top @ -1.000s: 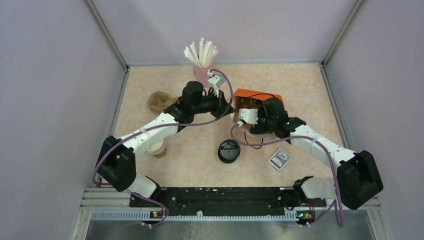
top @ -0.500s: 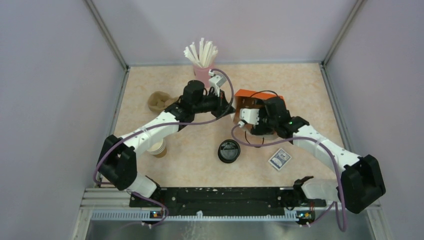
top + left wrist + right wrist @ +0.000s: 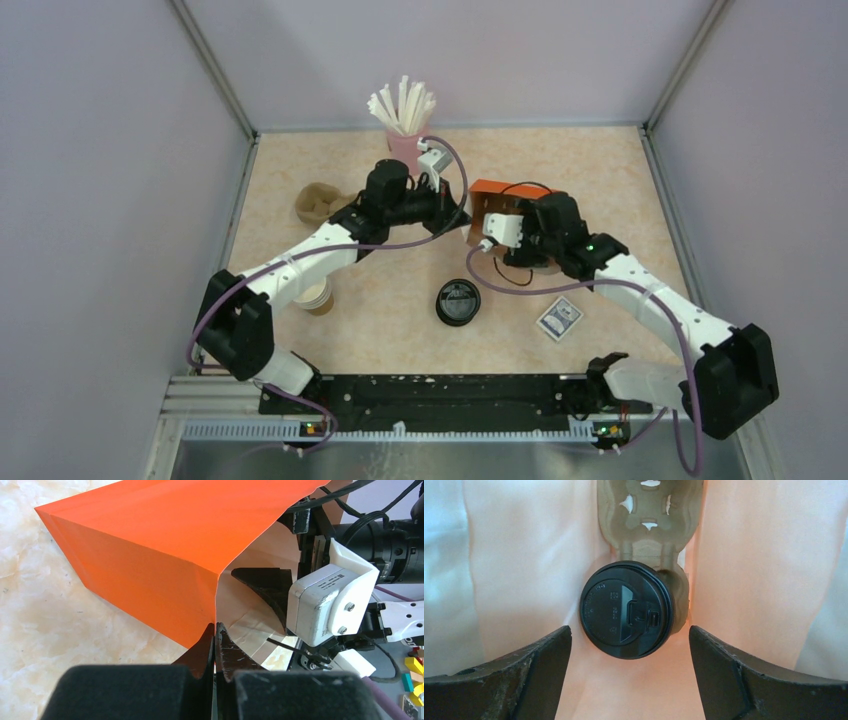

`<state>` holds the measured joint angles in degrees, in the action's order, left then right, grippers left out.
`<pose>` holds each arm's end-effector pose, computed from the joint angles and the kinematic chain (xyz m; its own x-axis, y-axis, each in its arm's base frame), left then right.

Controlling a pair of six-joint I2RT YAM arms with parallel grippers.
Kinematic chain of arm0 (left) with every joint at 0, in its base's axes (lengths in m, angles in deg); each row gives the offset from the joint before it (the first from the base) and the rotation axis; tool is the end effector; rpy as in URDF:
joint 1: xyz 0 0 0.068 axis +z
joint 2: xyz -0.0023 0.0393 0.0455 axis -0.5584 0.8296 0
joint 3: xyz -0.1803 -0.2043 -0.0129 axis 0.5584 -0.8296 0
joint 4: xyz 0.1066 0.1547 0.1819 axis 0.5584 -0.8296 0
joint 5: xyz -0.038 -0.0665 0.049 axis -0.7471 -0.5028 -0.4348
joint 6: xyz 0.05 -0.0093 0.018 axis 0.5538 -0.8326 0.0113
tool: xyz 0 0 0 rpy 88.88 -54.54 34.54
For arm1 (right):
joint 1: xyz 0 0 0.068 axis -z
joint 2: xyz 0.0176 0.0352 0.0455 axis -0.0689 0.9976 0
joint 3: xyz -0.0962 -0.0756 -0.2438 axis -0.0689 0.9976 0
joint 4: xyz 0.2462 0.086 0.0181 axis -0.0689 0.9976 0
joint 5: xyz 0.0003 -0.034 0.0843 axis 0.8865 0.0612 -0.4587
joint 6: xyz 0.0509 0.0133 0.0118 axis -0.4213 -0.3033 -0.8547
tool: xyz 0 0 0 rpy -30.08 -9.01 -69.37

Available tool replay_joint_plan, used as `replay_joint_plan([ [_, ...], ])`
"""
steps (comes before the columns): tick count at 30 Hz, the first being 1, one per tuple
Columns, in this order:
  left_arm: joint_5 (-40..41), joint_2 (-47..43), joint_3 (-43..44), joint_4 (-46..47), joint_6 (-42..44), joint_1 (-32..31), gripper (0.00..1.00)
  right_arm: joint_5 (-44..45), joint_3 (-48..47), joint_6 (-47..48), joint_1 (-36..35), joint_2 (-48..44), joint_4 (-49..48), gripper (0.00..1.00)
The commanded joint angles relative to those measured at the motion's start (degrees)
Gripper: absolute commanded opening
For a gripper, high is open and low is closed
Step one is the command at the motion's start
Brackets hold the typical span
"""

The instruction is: Pack the takeout coffee

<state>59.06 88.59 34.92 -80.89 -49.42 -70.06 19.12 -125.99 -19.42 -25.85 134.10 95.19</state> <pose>0.2721 -0.2208 0.3100 -0.5588 0.0305 -0.8287 0.7450 0.4574 -0.4856 0.2179 0.1225 0.2670 0.1177 -0.9311 -0.3454 -0.7182 0.1604 -0.6771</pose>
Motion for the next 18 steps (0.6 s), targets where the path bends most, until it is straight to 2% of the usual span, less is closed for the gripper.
replay_joint_plan([
  [1,-0.94,0.33,2.19,2.15,0.69,-0.07,0.00,-1.19,-3.12,-1.27,0.62,-1.68,0.25,0.80],
  [4,-0.97,0.24,2.14,2.16,0.69,-0.04,0.00,-1.50,-3.52,-1.58,0.62,-1.51,0.28,0.70],
  [8,-0.94,0.01,2.10,2.01,0.61,-0.03,0.00,-1.74,-3.84,-2.28,0.62,-1.44,0.41,0.70],
  [10,-0.90,-0.02,2.01,1.91,0.65,-0.01,0.00,-2.04,-3.74,-2.38,0.62,-1.58,1.70,0.74],
  [13,-0.83,-0.09,2.17,1.89,0.77,-0.01,0.00,-2.55,-3.80,-2.46,0.62,-2.27,2.99,0.88],
  [16,-0.90,0.05,2.21,1.89,0.63,-0.02,0.00,-2.53,-4.15,-2.83,0.62,-3.18,3.61,0.90],
  [18,-0.94,0.20,2.13,2.06,0.48,-0.08,0.00,-2.95,-4.51,-2.87,0.62,-3.41,4.41,0.87],
])
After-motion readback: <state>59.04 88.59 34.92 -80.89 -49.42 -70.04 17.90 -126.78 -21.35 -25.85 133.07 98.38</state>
